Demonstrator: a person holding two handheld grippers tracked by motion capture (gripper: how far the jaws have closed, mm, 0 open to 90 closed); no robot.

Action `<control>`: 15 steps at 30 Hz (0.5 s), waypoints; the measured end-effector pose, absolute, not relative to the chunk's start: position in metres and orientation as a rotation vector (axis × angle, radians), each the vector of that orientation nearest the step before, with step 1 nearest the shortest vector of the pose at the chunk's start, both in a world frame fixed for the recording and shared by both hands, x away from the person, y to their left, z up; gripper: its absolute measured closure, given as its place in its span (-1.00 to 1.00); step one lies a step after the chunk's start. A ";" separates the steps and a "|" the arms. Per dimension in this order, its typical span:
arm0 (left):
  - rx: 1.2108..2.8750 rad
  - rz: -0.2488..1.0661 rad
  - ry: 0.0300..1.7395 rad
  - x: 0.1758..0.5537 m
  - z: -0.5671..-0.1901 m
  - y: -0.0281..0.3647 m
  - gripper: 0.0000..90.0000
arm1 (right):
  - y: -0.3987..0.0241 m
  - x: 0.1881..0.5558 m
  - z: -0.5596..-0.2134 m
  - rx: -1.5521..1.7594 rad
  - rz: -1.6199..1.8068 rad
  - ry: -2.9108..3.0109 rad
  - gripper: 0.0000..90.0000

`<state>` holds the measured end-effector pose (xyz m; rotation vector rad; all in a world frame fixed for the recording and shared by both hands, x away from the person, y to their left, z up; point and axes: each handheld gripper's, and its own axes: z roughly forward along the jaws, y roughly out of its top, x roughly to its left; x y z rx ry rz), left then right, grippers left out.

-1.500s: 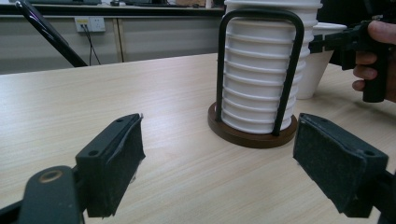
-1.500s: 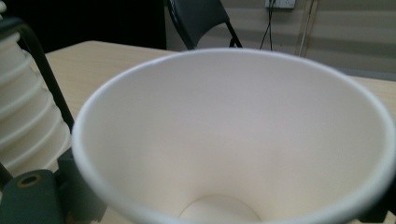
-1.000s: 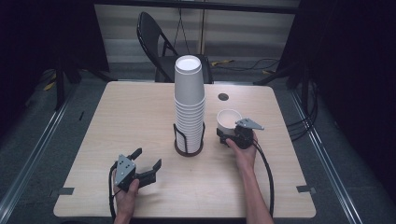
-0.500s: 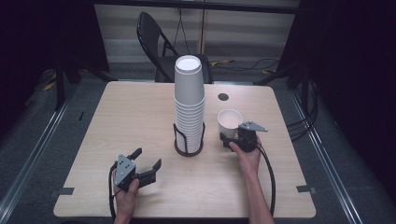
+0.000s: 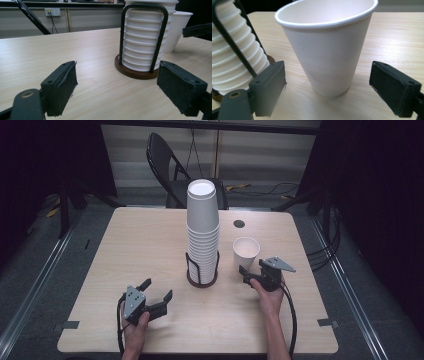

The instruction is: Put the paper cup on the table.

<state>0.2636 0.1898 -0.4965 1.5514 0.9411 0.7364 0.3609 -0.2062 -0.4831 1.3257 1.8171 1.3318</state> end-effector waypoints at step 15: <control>1.558 0.712 0.965 0.262 -0.496 0.190 -0.64 | -0.193 0.319 -0.477 1.244 1.390 1.765 -0.71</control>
